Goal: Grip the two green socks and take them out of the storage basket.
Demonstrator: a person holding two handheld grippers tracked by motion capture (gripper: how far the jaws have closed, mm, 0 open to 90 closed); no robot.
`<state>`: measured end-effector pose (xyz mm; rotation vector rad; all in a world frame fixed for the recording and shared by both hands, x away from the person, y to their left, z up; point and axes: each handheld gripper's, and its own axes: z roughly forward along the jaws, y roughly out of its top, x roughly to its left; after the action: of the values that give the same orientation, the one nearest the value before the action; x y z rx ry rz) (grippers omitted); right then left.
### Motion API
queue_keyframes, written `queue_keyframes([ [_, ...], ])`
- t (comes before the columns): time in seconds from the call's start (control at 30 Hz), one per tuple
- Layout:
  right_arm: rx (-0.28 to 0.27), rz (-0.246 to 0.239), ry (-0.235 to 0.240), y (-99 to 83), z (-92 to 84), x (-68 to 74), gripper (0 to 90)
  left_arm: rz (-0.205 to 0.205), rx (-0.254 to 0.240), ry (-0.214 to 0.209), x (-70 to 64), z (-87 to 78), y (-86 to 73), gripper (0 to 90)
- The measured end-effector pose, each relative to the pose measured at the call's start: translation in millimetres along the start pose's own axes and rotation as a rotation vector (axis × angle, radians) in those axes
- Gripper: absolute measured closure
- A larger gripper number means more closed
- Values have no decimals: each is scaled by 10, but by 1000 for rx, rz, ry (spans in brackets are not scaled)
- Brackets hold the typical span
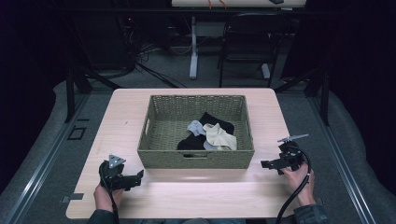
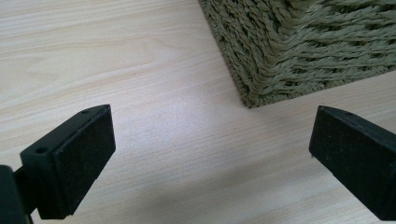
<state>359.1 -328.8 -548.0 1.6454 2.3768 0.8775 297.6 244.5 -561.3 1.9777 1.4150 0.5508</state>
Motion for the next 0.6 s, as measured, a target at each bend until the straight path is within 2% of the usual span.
queue_keyframes([
  [0.47, 32, -27, -13, 26, -5, 34, 0, -2, 9, 12, -9, 2, -23, 2],
  [0.53, 20, -23, -22, 21, -2, 32, 0, -3, 7, 11, -13, 3, -25, 2],
  [0.6, 21, -21, -8, 20, 5, 20, 0, 2, 9, 11, -8, -5, -24, 1],
])
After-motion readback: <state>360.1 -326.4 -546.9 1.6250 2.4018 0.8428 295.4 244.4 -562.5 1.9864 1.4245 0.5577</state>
